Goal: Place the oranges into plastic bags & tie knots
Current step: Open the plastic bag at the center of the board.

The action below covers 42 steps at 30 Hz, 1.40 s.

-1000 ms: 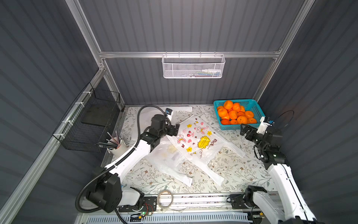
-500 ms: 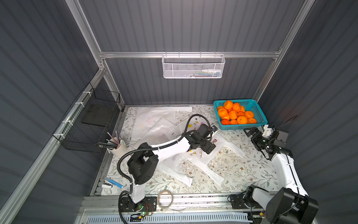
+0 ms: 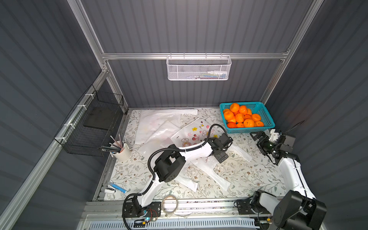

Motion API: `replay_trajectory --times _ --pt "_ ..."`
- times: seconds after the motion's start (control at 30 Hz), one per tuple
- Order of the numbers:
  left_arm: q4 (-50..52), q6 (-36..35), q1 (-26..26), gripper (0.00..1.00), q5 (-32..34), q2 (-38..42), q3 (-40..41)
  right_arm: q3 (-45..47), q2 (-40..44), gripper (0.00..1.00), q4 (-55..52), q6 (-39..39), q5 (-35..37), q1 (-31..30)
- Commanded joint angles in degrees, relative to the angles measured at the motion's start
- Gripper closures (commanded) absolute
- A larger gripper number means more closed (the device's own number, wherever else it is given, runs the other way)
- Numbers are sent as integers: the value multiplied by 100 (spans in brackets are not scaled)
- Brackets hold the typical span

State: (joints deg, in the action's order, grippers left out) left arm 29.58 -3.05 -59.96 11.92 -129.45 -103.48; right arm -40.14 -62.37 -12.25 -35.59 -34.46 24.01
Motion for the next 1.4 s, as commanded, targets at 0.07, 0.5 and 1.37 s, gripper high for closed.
replay_trajectory --times 0.07,0.5,1.37 --pt "271 -127 1 16 395 -131 -271 95 12 1 128 15 21 25" --pt "-99 163 129 60 52 85 1 136 43 1 103 114 1 25" --pt "-551 454 546 48 -654 464 370 115 -30 1 100 183 -53 25"
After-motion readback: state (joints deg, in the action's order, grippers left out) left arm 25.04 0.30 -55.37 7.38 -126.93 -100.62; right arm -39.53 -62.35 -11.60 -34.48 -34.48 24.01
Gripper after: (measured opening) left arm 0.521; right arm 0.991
